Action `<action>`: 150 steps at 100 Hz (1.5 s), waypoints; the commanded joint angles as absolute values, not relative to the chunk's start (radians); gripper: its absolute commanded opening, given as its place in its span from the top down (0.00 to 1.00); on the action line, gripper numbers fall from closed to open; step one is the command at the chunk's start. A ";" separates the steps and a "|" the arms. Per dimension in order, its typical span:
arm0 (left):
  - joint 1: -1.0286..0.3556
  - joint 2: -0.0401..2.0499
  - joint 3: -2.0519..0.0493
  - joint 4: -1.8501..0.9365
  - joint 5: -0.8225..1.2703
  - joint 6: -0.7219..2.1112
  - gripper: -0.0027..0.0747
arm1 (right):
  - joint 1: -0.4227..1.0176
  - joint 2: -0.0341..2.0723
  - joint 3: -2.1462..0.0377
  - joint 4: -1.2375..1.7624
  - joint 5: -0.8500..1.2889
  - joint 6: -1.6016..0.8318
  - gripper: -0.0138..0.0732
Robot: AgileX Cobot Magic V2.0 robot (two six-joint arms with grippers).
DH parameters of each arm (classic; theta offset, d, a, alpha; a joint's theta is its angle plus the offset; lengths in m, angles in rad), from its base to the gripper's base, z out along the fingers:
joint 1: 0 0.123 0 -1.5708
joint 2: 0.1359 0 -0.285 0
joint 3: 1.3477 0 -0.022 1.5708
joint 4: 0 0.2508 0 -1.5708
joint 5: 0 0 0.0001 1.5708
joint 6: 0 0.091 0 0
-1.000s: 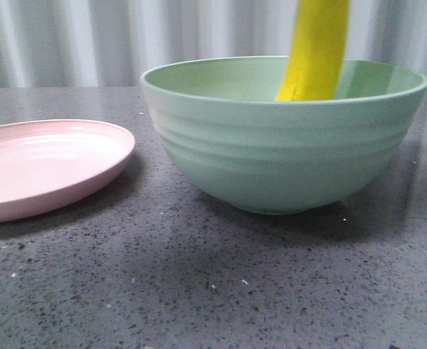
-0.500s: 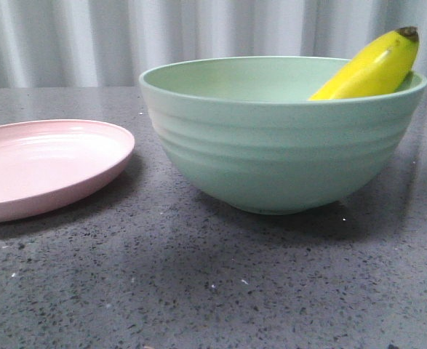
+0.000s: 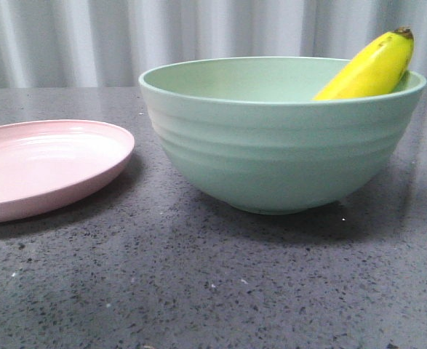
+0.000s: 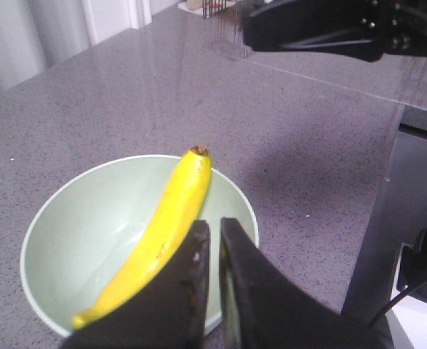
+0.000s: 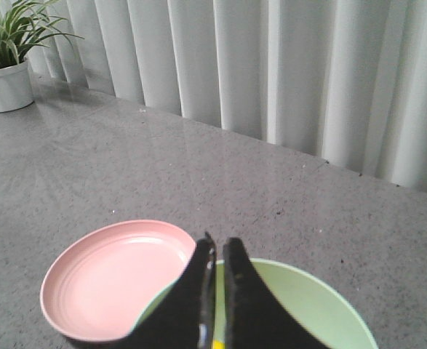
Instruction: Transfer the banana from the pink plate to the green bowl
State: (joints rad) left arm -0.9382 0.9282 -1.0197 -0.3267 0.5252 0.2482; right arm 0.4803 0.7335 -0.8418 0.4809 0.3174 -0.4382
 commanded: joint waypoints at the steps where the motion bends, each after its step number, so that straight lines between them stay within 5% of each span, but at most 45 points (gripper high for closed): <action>1: -0.943 0.854 -0.986 -0.347 0.405 0.251 0.99 | 0.475 0.688 -0.826 0.477 0.255 -0.446 0.91; 66: -0.943 0.381 -0.306 -0.321 -0.138 0.251 0.99 | 0.475 0.342 -0.191 0.476 -0.491 -0.446 0.91; 150: -0.943 0.381 -0.231 -0.321 -0.186 0.251 0.99 | 0.475 0.324 -0.113 0.476 -0.506 -0.446 0.91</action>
